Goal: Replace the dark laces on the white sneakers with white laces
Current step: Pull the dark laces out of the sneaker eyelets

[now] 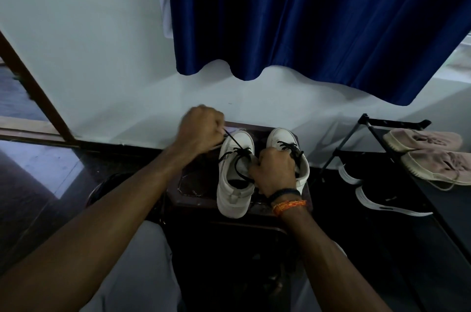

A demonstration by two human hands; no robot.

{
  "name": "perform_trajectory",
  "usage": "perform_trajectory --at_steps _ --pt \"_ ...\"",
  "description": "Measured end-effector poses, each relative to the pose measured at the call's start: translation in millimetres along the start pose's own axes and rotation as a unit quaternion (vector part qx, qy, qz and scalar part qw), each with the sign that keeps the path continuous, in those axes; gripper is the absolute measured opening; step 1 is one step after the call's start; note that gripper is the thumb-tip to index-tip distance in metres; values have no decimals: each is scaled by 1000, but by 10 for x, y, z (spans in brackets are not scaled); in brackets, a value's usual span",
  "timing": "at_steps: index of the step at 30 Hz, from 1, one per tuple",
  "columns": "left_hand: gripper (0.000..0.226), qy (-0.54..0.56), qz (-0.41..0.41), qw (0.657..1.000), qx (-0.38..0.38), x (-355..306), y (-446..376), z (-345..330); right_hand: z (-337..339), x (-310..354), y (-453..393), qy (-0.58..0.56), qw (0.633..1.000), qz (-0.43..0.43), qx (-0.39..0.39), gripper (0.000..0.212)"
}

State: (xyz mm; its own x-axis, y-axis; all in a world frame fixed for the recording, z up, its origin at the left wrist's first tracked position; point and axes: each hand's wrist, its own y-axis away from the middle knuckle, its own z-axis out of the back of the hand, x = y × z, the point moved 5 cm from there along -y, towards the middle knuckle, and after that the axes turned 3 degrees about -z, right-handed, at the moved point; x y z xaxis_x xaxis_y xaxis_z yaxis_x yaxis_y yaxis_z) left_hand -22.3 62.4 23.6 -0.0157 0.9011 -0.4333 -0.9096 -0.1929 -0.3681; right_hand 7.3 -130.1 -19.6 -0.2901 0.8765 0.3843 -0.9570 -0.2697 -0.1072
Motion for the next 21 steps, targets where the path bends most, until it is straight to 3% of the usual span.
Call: perform_trajectory --at_steps 3,5,7,10,14,21 --pt "10 30 137 987 -83 448 29 279 -2 -19 11 -4 1000 -6 6 28" --pt "11 24 174 982 -69 593 64 318 -7 -19 17 -8 1000 -8 6 27" --pt "17 39 132 990 -29 507 70 236 -13 -23 18 -9 1000 -10 4 27" --pt "37 33 -14 999 31 143 51 12 -8 -24 25 -22 1000 -15 5 27" --pt "15 10 -165 974 153 -265 68 -338 -1 -26 23 -33 999 -21 13 31" --pt "21 -121 -215 953 177 -467 57 -536 -14 -13 20 -34 999 -17 7 31"
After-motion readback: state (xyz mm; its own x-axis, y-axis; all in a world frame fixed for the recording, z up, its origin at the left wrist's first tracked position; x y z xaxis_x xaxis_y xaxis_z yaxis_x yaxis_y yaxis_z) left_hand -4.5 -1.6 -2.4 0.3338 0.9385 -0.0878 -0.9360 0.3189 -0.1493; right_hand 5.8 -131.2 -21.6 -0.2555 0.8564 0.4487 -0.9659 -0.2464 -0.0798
